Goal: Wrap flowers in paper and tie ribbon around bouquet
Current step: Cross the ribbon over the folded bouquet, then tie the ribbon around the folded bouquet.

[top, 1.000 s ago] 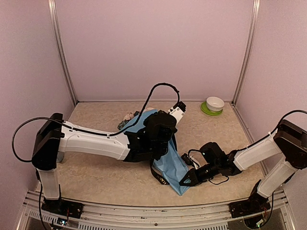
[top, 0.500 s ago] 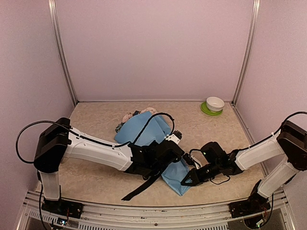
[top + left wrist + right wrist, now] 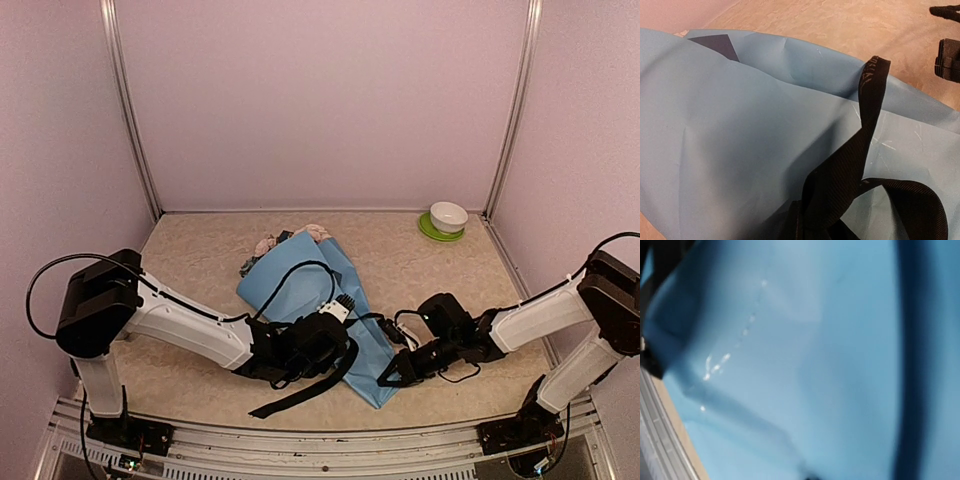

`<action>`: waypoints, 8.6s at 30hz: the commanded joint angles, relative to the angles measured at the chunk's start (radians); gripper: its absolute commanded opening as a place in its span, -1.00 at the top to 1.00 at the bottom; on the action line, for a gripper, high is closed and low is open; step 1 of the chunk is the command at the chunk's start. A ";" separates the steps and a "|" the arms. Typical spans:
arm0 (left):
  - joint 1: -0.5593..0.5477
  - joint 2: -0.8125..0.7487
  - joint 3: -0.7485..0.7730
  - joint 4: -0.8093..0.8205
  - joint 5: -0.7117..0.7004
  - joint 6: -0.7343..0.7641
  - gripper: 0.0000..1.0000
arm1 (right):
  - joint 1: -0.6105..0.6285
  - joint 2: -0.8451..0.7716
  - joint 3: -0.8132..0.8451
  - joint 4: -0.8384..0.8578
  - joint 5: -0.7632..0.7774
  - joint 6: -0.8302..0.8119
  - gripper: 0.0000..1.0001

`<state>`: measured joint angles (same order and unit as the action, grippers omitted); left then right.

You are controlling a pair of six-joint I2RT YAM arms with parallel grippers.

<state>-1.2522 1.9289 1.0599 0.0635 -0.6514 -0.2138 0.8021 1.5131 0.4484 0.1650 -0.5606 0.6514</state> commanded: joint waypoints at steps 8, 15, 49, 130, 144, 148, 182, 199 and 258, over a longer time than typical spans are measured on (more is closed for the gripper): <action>0.045 -0.037 -0.048 0.124 0.100 -0.017 1.00 | -0.019 -0.064 0.111 -0.018 -0.104 -0.057 0.48; 0.051 -0.035 -0.047 0.133 0.123 -0.021 1.00 | -0.017 -0.009 0.141 0.088 -0.138 -0.042 0.21; 0.045 -0.090 -0.114 0.294 0.182 0.034 1.00 | -0.040 0.153 0.317 0.079 0.452 -0.032 1.00; 0.016 0.086 -0.212 0.707 0.078 0.375 1.00 | -0.149 0.355 0.662 -0.439 -0.291 -0.561 0.61; 0.037 0.059 -0.213 0.716 0.106 0.364 1.00 | -0.115 0.312 0.581 -0.457 -0.239 -0.555 0.39; 0.041 0.055 -0.207 0.714 0.108 0.364 1.00 | -0.109 0.323 0.562 -0.440 -0.230 -0.547 0.37; -0.007 0.083 -0.193 0.650 0.092 0.372 1.00 | -0.173 0.132 0.692 -0.252 0.525 -0.396 1.00; -0.008 -0.083 -0.270 0.608 0.202 0.331 0.18 | -0.176 0.158 0.624 -0.138 0.357 -0.401 1.00; 0.019 -0.243 -0.454 0.205 0.302 -0.041 1.00 | -0.204 0.161 0.619 -0.154 0.348 -0.399 1.00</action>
<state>-1.2297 1.7233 0.6201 0.3256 -0.3225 -0.2066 0.6212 1.6829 1.0573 0.0055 -0.2436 0.2520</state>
